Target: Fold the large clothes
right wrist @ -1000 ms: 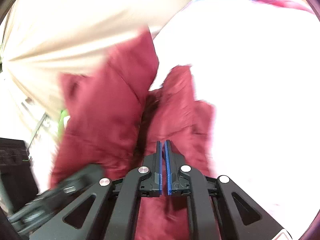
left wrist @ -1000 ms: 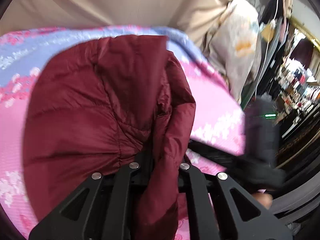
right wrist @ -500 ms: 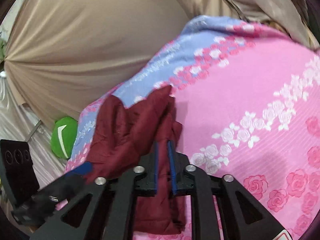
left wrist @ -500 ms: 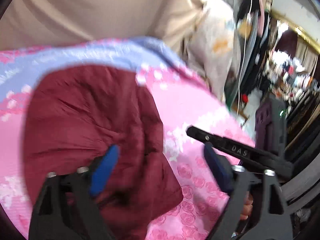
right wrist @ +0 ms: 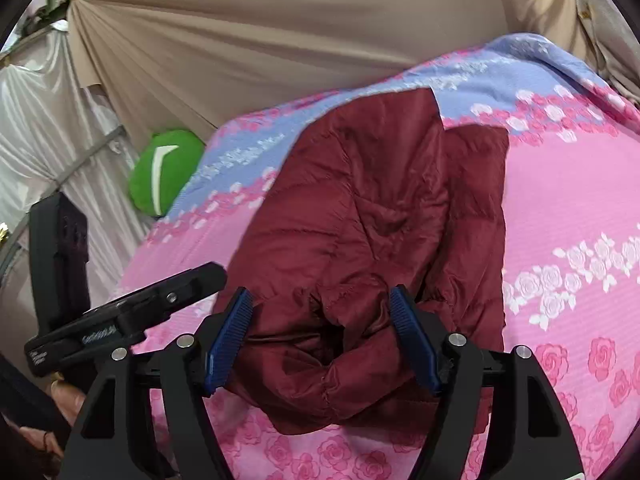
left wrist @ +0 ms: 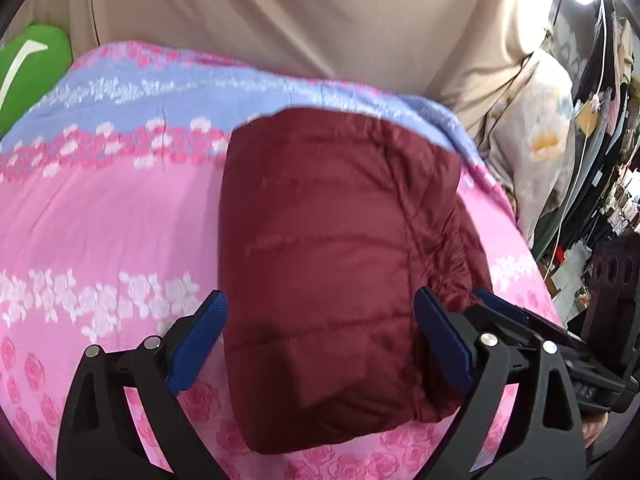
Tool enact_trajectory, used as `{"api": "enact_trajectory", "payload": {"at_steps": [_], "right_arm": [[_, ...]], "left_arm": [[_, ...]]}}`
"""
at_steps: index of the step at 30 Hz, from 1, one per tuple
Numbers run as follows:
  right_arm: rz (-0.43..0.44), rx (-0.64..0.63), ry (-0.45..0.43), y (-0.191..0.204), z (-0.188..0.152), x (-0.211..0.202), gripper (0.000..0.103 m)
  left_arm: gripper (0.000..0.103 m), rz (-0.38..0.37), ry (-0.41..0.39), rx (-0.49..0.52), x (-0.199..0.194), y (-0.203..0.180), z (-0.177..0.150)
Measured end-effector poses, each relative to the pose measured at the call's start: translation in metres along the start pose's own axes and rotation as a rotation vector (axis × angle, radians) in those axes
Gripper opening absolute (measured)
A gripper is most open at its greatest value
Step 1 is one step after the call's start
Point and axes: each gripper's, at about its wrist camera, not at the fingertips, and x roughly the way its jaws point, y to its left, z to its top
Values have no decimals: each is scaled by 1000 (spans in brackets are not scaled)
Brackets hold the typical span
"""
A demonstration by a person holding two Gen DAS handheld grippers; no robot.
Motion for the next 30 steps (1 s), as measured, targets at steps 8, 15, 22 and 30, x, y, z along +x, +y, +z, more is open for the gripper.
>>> {"api": "enact_trajectory", "payload": {"at_steps": [8, 15, 22, 30], "right_arm": [[-35, 156, -68, -56, -9, -26, 4], [-26, 344, 2, -116, -47, 7, 2], [21, 354, -24, -123, -43, -7, 13], [-42, 175, -175, -92, 57, -31, 51]], "left_arm": [[92, -30, -5, 63, 5, -31, -3], [91, 78, 10, 196, 45, -66, -11], [94, 194, 30, 240, 74, -71, -23], [95, 202, 29, 231, 74, -72, -23]]}}
